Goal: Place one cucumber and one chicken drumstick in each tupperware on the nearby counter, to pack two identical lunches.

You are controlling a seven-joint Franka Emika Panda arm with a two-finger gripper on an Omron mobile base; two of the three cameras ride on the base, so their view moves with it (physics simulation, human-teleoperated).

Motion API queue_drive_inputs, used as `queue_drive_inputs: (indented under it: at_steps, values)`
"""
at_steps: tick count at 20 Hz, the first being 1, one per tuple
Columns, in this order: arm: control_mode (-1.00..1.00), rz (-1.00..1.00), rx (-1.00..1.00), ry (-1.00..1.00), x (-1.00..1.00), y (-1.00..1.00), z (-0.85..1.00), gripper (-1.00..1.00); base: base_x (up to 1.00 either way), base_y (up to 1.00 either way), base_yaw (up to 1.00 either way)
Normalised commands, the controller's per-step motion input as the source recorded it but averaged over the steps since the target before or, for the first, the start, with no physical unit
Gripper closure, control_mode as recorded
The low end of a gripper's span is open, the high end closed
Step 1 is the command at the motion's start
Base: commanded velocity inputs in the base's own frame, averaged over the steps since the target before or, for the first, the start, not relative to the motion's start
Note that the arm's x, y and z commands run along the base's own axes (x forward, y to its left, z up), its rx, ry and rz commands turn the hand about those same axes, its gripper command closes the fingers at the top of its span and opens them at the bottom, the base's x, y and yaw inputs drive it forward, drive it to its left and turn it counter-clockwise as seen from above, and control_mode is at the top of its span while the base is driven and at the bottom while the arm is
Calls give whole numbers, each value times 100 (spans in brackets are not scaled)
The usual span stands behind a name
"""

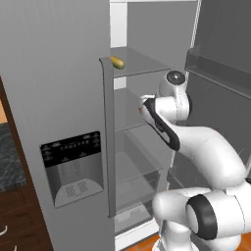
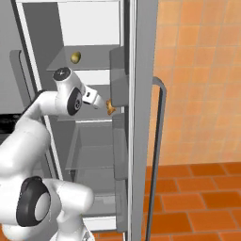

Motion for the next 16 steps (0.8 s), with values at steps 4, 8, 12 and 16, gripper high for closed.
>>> queue_drive_inputs:
  at_steps: [4,8,12,16]
  values:
    - [-100,1,-6,9,66,-15,-35,-100,0,0,0]
    - [-100,1,-19,0,65,5,-67,-100,0,0,0]
    - [-100,0,-5,0,84,0,-13,-100,0,0,0]
    - [-100,0,-10,0,73,-1,-22,-100,0,0,0]
